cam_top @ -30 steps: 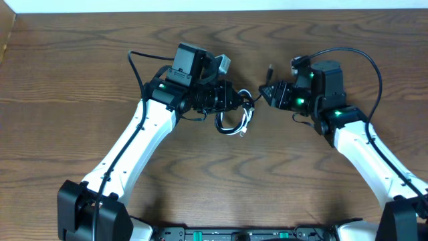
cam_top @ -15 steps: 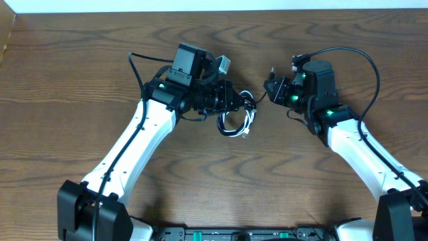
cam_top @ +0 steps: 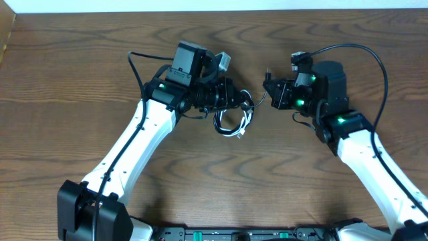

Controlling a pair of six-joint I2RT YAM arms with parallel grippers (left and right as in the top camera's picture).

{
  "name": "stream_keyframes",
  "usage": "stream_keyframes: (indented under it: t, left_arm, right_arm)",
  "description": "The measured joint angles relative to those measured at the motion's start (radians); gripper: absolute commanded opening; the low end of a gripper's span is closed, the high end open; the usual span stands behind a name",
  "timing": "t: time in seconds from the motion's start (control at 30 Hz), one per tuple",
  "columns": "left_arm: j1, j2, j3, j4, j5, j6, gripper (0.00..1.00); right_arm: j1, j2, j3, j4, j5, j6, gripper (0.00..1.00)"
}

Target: Untangle cables

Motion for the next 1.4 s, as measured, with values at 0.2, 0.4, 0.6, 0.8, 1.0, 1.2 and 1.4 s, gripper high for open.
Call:
stream_keyframes:
  t: [0.2,0.4,0.6,0.8,1.0,1.2,1.4]
  left_arm:
    - [0.000,0.000,-0.001,0.102,-0.042,-0.173,0.07]
    - [0.000,0.000,-0.001,0.219,-0.081,-0.404,0.07]
    - [0.000,0.000,-0.001,0.237,-0.083,-0.549,0.07]
    - [0.000,0.000,-0.001,0.277,-0.081,-0.623,0.07]
    - [0.000,0.000,-0.001,0.322,-0.064,-0.665,0.07]
    - [0.019,0.000,-0.001,0.324,-0.055,-0.673,0.07]
    - [0.065,0.002,-0.003,0.315,-0.051,-0.649,0.07]
  right_arm:
    - [0.000,-0.001,0.000,-0.064,-0.085,0.027,0.01]
    - [0.048,-0.001,0.000,-0.053,-0.038,0.132,0.01]
    - [0.148,-0.001,0.000,0.005,0.076,0.233,0.01]
    - [0.226,0.021,0.000,0.051,0.142,0.266,0.01]
    - [0.257,0.100,0.000,0.089,0.162,0.277,0.66]
    - [0.258,0.100,0.002,0.067,0.159,0.266,0.68]
    - [0.257,0.100,0.013,-0.003,0.159,0.250,0.67]
